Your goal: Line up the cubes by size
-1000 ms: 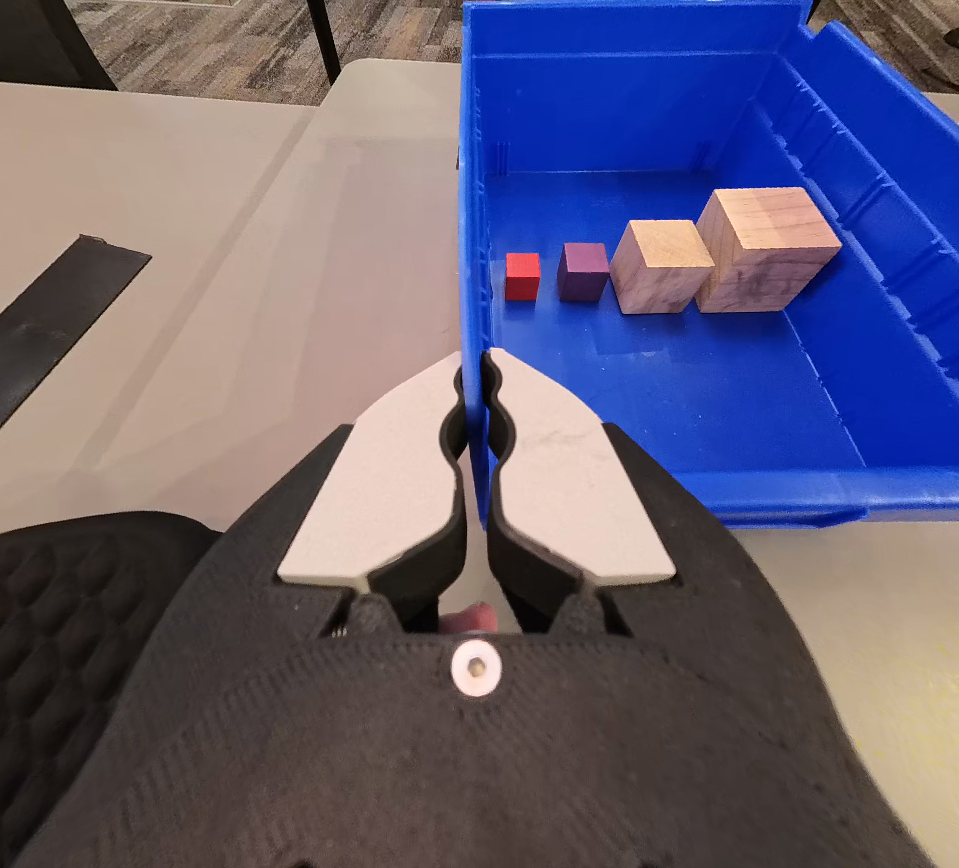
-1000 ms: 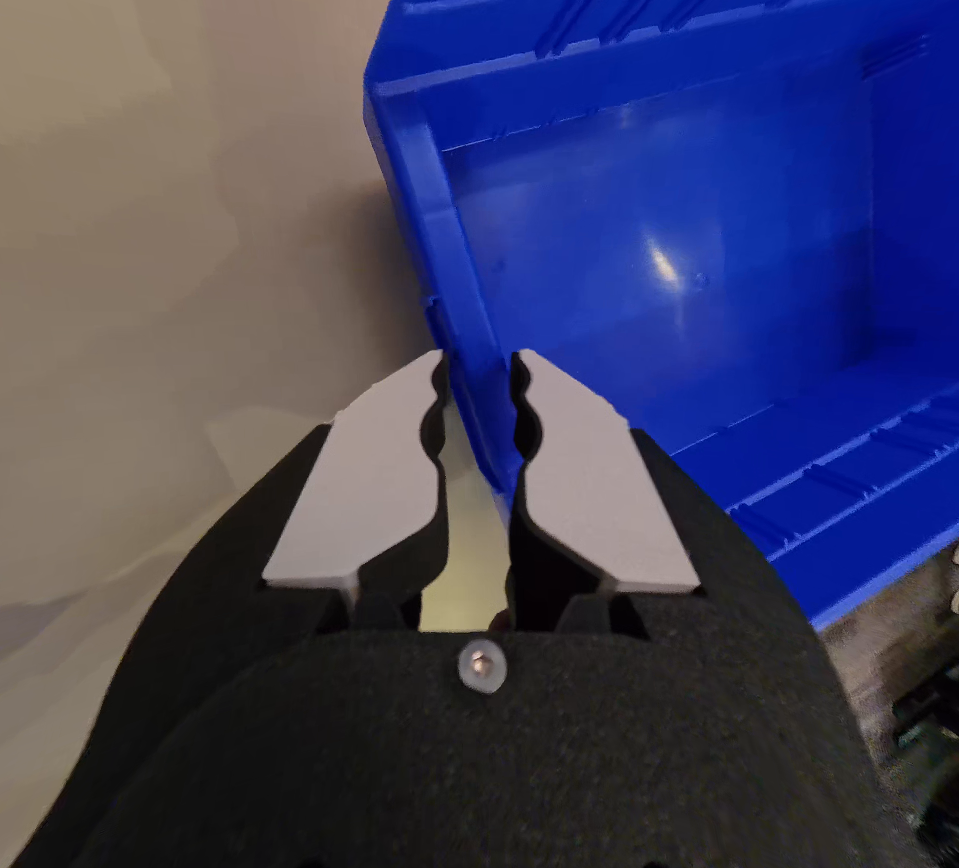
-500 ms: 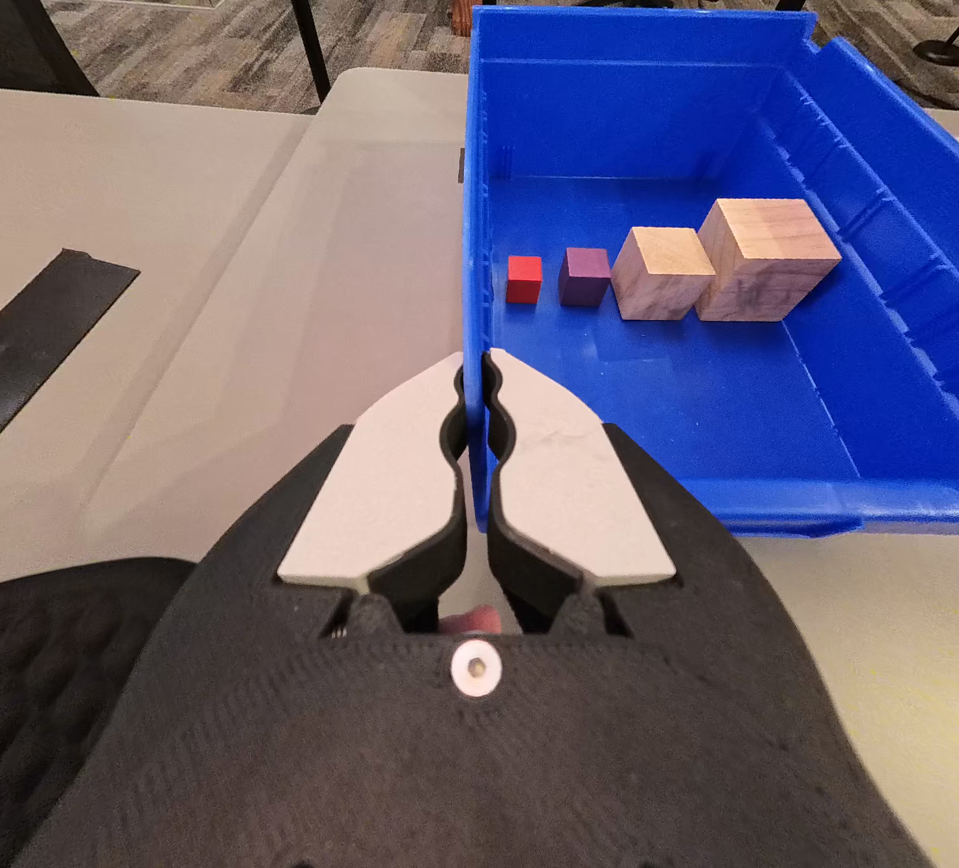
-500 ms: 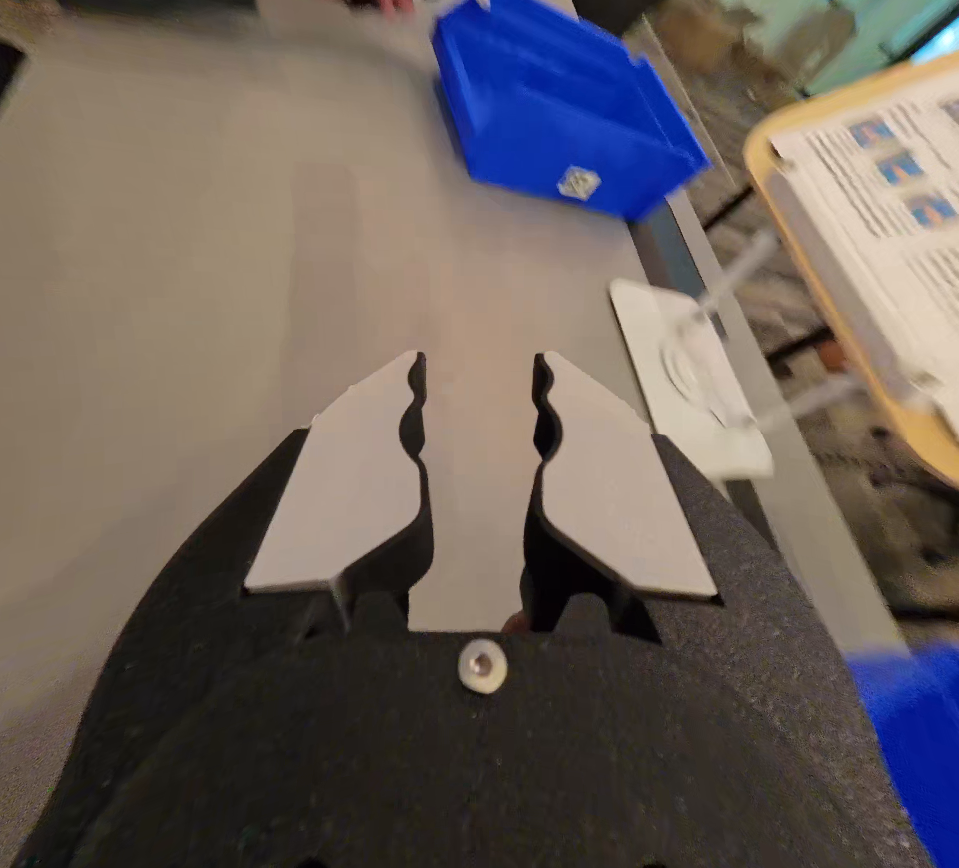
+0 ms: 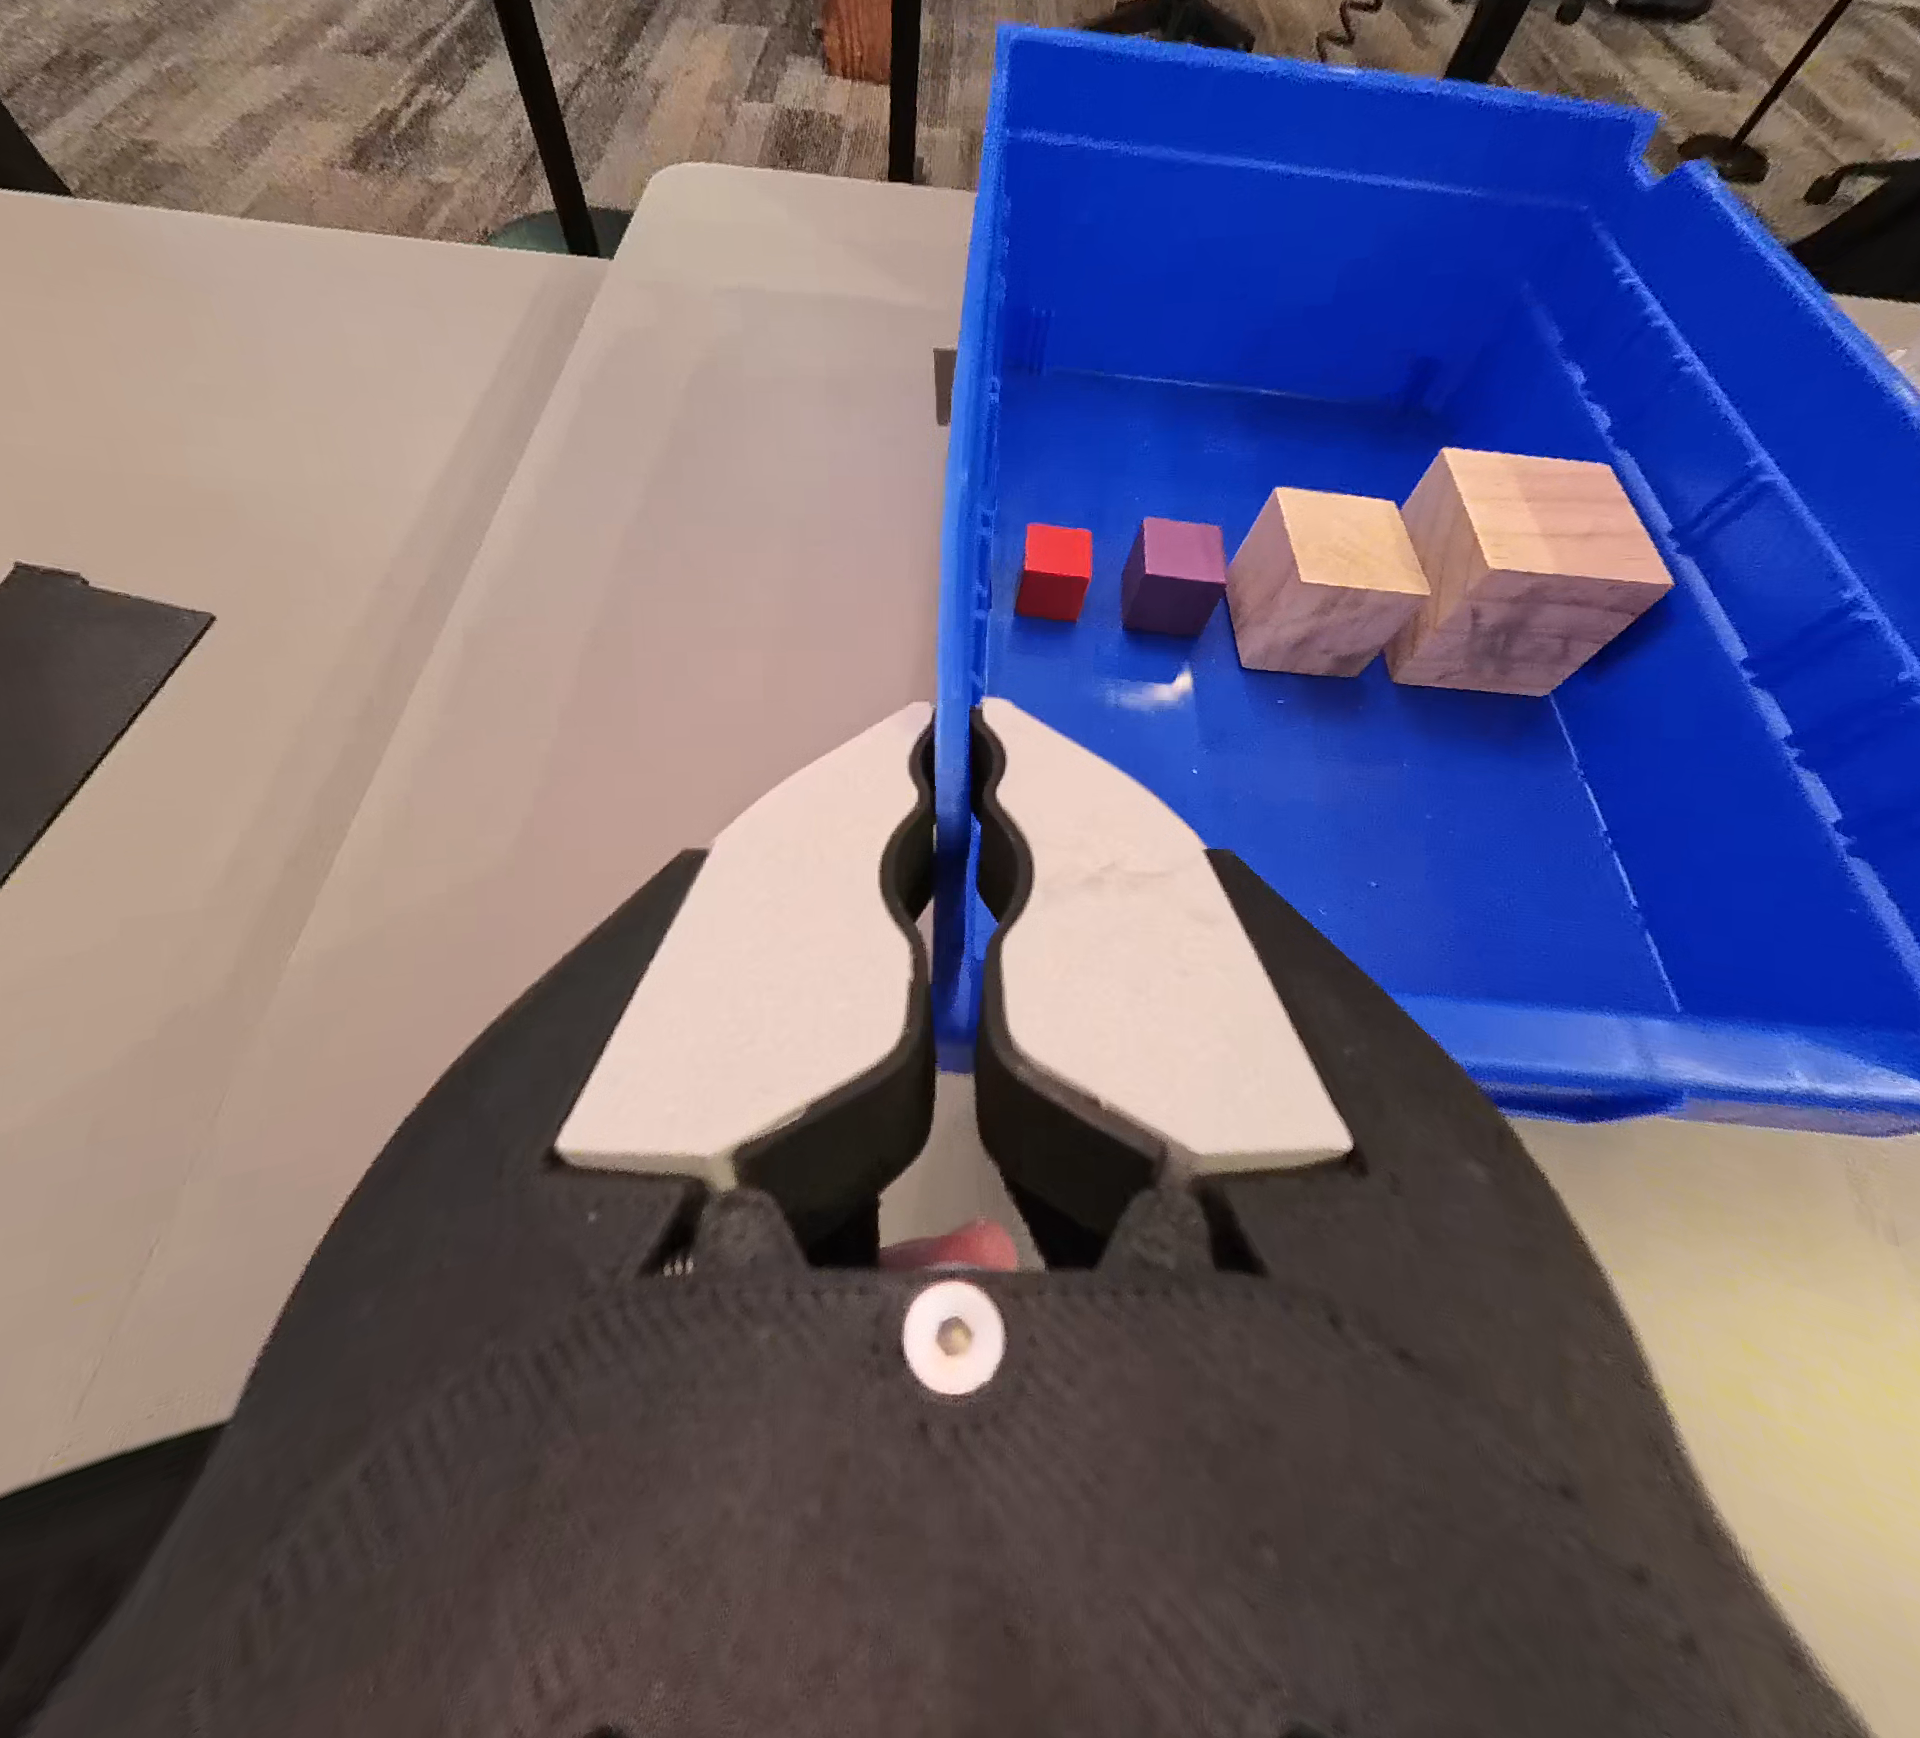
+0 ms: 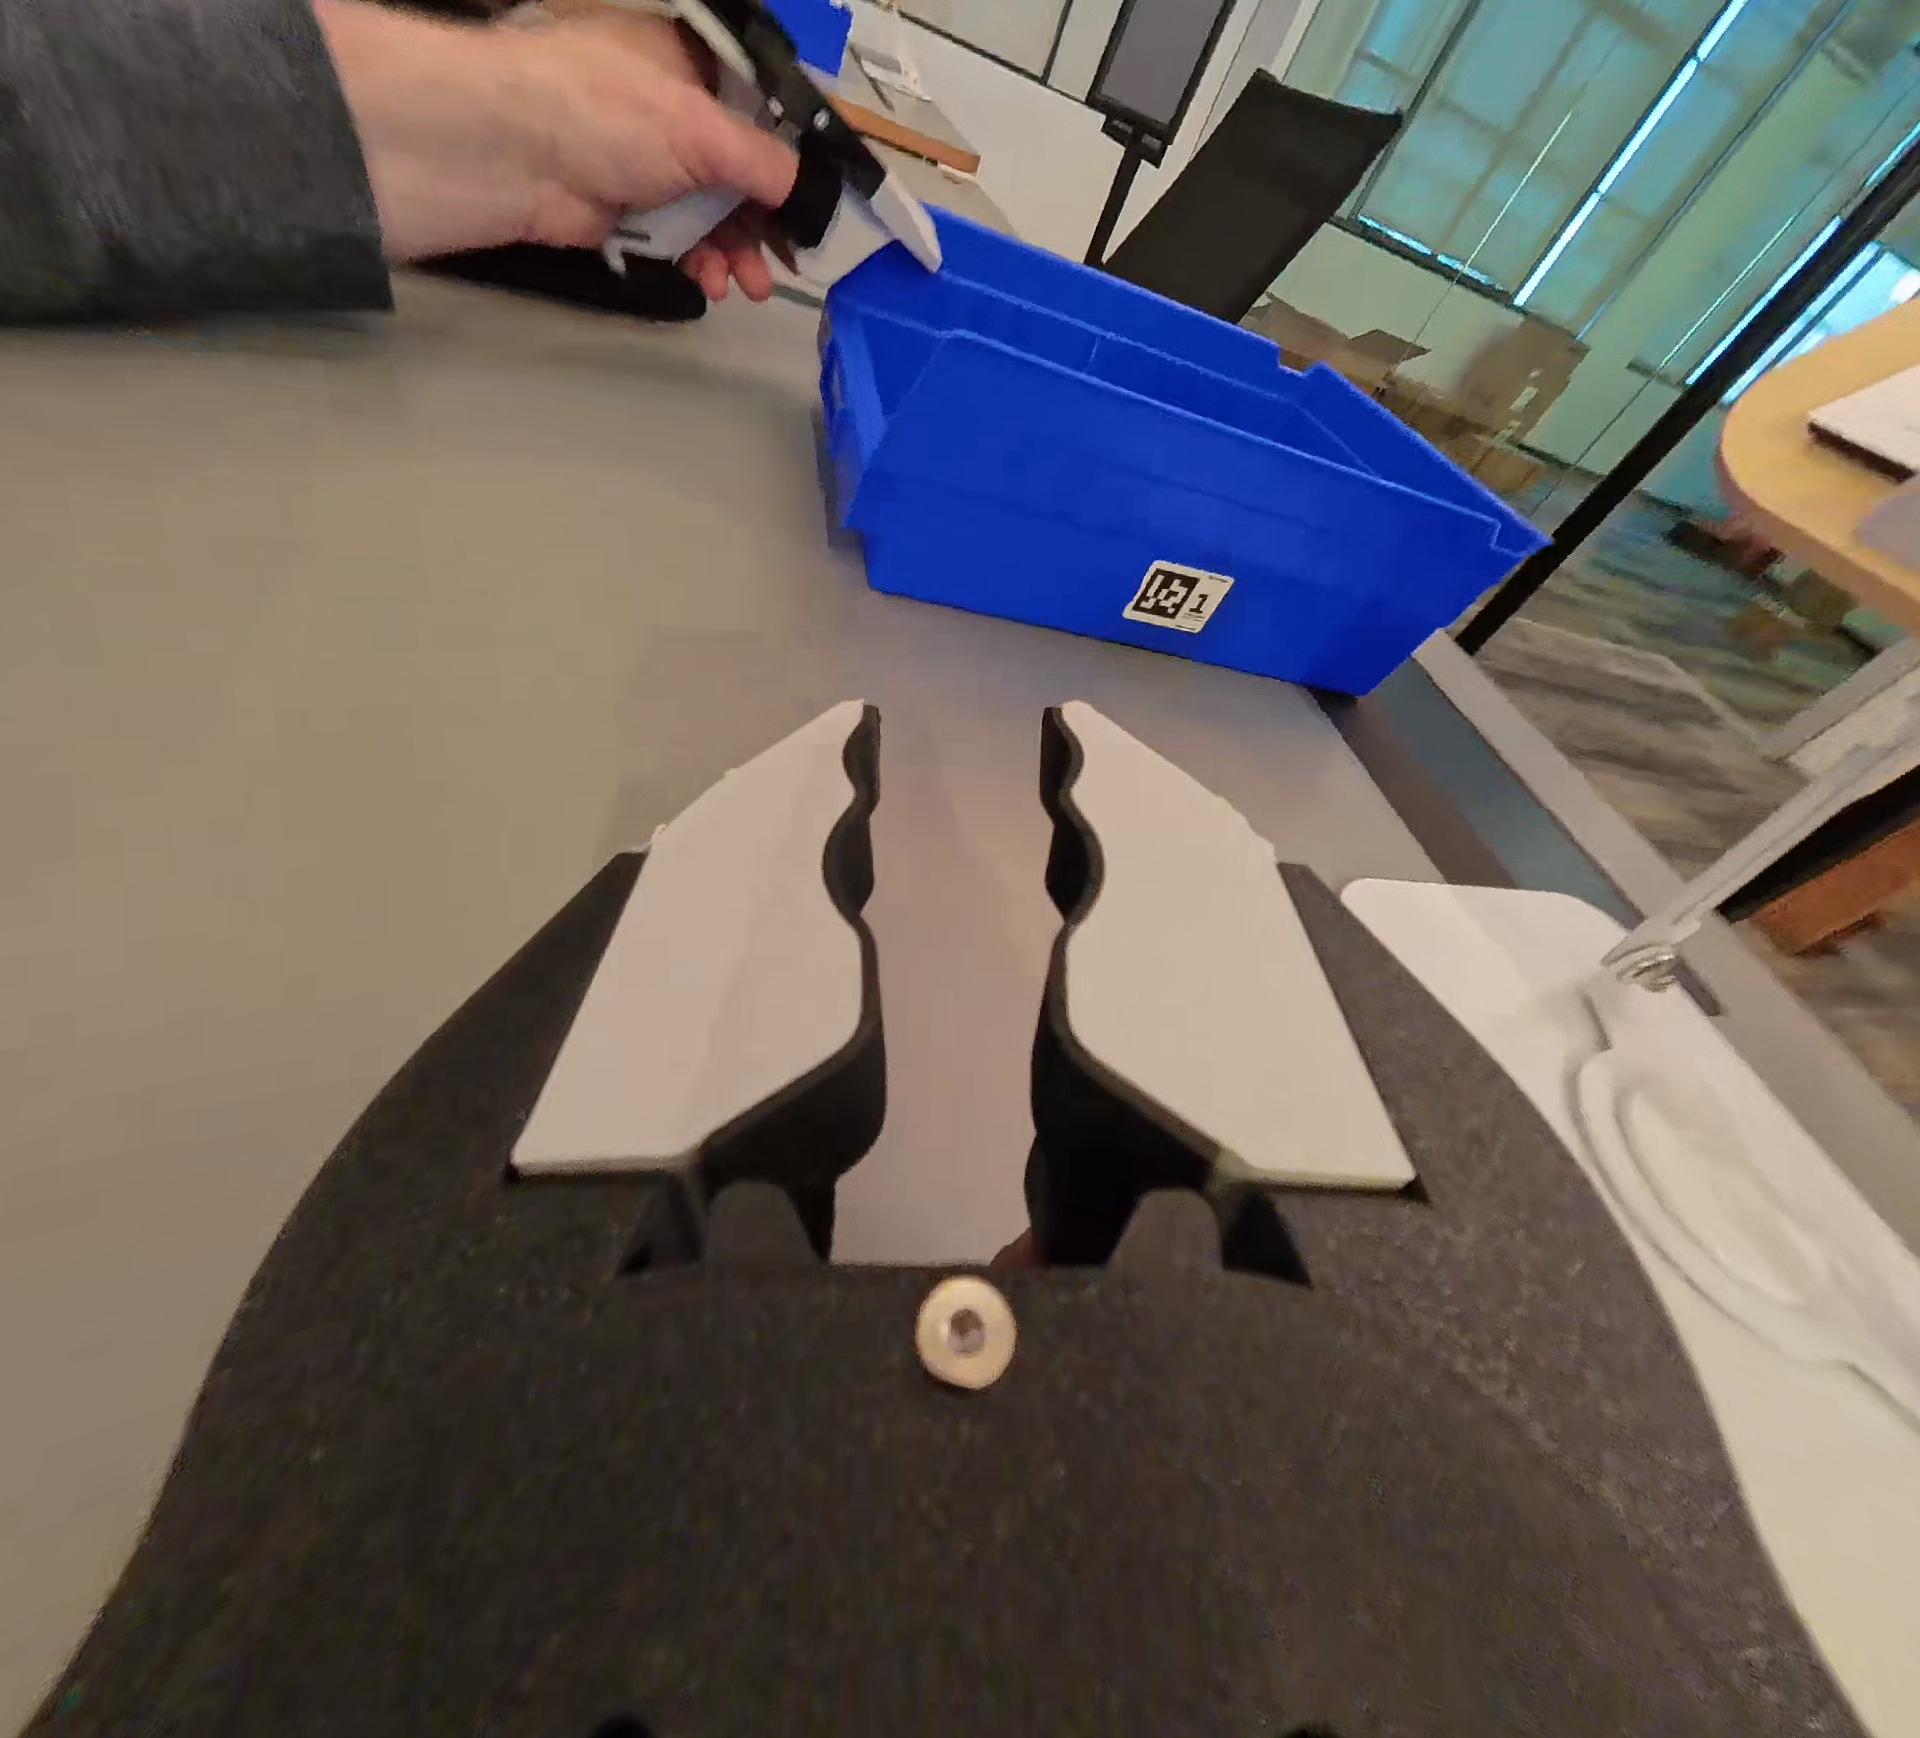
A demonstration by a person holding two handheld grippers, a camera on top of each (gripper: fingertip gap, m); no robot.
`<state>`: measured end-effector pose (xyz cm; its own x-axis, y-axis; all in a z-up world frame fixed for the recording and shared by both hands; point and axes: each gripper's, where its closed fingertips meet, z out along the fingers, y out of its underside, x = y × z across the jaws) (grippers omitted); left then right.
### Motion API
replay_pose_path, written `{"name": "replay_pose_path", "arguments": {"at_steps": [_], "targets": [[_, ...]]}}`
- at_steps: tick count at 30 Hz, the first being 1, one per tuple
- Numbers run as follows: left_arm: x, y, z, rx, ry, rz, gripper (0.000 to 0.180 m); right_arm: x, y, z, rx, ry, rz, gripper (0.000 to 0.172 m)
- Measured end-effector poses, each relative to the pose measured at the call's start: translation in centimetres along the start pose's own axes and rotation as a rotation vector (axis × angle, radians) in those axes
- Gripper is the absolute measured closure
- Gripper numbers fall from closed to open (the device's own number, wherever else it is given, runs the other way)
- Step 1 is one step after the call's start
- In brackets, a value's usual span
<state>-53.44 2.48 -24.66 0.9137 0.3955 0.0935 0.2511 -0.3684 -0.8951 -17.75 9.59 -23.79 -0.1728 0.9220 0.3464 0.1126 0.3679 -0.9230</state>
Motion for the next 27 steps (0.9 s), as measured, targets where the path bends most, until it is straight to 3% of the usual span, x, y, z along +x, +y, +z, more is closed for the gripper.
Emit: {"name": "replay_pose_path", "arguments": {"at_steps": [3,15,18,23,27], "targets": [[0.1,-0.2,0.4,0.0,-0.029,0.04,0.179,-0.7,0.3,-0.4,-0.016,0.004,-0.082,0.143],[-0.1,-0.5,0.9,0.048,-0.014,0.009,0.177,-1.0,0.3,-0.4,-0.015,-0.011,-0.098,0.143],[-0.6,-0.6,0.7,0.075,-0.07,0.011,0.158,-1.0,0.3,-0.4,-0.014,-0.009,-0.101,0.143],[-1.5,-3.2,-2.2,0.24,-0.126,-0.018,0.131,0.1,0.3,-0.8,-0.003,0.033,-0.068,0.141],[1.6,-7.2,-6.7,0.466,-0.126,0.071,0.132,2.1,1.1,-1.4,-0.034,0.109,-0.053,0.14]]}}
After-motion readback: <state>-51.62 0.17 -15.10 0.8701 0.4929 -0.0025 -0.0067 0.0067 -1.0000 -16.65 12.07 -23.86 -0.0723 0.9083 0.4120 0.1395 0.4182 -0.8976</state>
